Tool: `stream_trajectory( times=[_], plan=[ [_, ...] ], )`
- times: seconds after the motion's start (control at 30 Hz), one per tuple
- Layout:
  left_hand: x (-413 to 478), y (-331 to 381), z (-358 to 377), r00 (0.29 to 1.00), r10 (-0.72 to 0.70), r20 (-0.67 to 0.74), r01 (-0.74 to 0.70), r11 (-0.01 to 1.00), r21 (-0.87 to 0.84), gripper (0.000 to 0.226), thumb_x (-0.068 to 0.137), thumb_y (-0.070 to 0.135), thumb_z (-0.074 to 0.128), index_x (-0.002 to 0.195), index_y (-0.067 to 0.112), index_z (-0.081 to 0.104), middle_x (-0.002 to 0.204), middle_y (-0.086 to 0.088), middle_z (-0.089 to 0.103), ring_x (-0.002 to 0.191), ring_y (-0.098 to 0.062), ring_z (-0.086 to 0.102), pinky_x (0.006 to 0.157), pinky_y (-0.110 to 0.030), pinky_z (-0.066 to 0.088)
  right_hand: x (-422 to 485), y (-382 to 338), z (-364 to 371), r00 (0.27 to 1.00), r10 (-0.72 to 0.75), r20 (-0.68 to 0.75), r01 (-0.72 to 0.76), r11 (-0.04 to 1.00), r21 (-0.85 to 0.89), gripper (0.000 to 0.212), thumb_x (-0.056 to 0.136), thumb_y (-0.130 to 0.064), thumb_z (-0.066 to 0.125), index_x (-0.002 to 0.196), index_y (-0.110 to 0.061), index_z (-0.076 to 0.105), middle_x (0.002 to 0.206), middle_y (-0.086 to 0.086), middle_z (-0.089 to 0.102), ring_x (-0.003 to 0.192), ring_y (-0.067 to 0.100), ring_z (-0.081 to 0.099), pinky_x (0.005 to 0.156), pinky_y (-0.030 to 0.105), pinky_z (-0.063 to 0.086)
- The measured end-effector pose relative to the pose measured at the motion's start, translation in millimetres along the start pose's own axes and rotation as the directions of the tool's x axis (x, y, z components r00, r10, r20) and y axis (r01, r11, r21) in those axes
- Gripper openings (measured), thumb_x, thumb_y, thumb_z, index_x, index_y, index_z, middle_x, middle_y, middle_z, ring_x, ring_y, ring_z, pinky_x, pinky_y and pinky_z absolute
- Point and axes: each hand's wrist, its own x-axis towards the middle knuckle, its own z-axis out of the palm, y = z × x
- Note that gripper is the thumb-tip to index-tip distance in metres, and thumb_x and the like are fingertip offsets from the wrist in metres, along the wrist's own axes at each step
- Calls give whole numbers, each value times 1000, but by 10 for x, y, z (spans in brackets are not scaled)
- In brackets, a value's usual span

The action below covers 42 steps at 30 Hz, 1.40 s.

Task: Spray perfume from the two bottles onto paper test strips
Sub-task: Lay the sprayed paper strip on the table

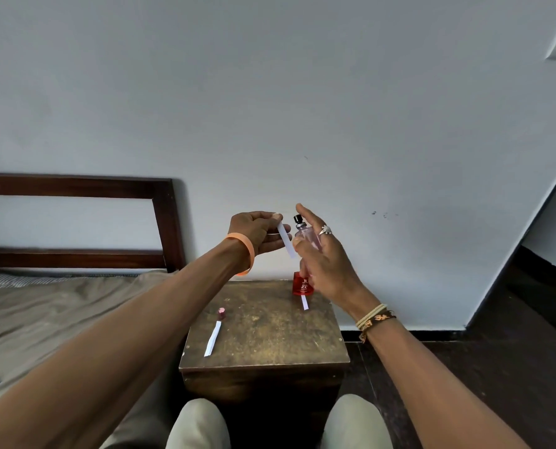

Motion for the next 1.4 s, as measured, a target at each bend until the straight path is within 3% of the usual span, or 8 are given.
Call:
stream_trajectory(
  times=[0.07, 0.13, 0.2, 0.3, 0.47, 0.57, 0.67, 1.4],
  plan=[
    [27, 3, -7, 1000, 7, -5, -7, 1000, 13, 5, 89, 0, 61, 92, -2, 64, 74, -18, 72, 68, -30, 72, 65, -38, 61, 13, 103, 34, 994, -111, -13, 102, 948, -302, 59, 99, -18, 52, 152, -35, 32, 128, -4, 57, 106, 8, 56, 88, 22, 46],
    [62, 6, -14, 1000, 10, -16, -10, 999, 31, 6, 89, 0, 62, 93, -2, 65, 76, -18, 72, 71, -31, 72, 67, -40, 61, 13, 181, 61, 986, -163, -36, 125, 863, -489, 58, 98, -22, 52, 151, -35, 32, 135, 3, 53, 116, 19, 55, 94, 34, 48],
    [81, 10, -22, 1000, 7, -19, -6, 999, 42, 7, 89, 1, 61, 94, -2, 65, 83, -21, 71, 74, -33, 72, 70, -41, 60, 2, 208, 90, 975, -211, -68, 115, 743, -659, 54, 98, -27, 50, 150, -35, 34, 123, 8, 54, 98, 28, 61, 79, 41, 54],
    [109, 9, -39, 999, 2, -35, 0, 998, 57, 6, 90, 1, 61, 92, -2, 65, 89, -25, 70, 78, -37, 70, 77, -45, 59, -17, 192, 118, 947, -297, -120, 82, 587, -805, 51, 95, -29, 51, 146, -29, 43, 106, 11, 54, 68, 33, 61, 56, 34, 47],
    [135, -15, -43, 999, -2, -54, 6, 998, 65, 7, 89, 0, 61, 94, -3, 65, 82, -21, 70, 74, -33, 71, 73, -44, 60, 28, 179, 142, 932, -357, -55, 102, 406, -908, 47, 90, -27, 52, 137, -25, 55, 99, 11, 57, 55, 31, 60, 47, 25, 33],
    [116, -29, -27, 999, -9, -53, 12, 997, 70, 9, 89, 1, 62, 96, -4, 65, 74, -17, 70, 67, -29, 71, 65, -39, 61, 50, 173, 161, 975, -219, -41, 61, 438, -897, 45, 96, -28, 45, 142, -28, 46, 112, 11, 54, 66, 37, 63, 54, 30, 34],
    [103, -40, -25, 999, -18, -42, 20, 997, 69, 9, 88, 1, 63, 96, -4, 65, 67, -13, 71, 63, -28, 71, 61, -36, 61, 33, 201, 190, 970, -234, -66, 62, 501, -863, 46, 96, -27, 48, 142, -27, 48, 107, 12, 54, 62, 37, 61, 53, 30, 34],
    [118, -77, -100, 997, -4, -73, 11, 996, 88, 3, 86, 0, 65, 89, -1, 67, 79, -18, 69, 67, -30, 70, 71, -42, 61, 43, 253, 282, 981, -189, -35, 42, 386, -921, 48, 98, -28, 42, 145, -31, 37, 114, 11, 50, 69, 35, 65, 52, 30, 36]
  ],
)
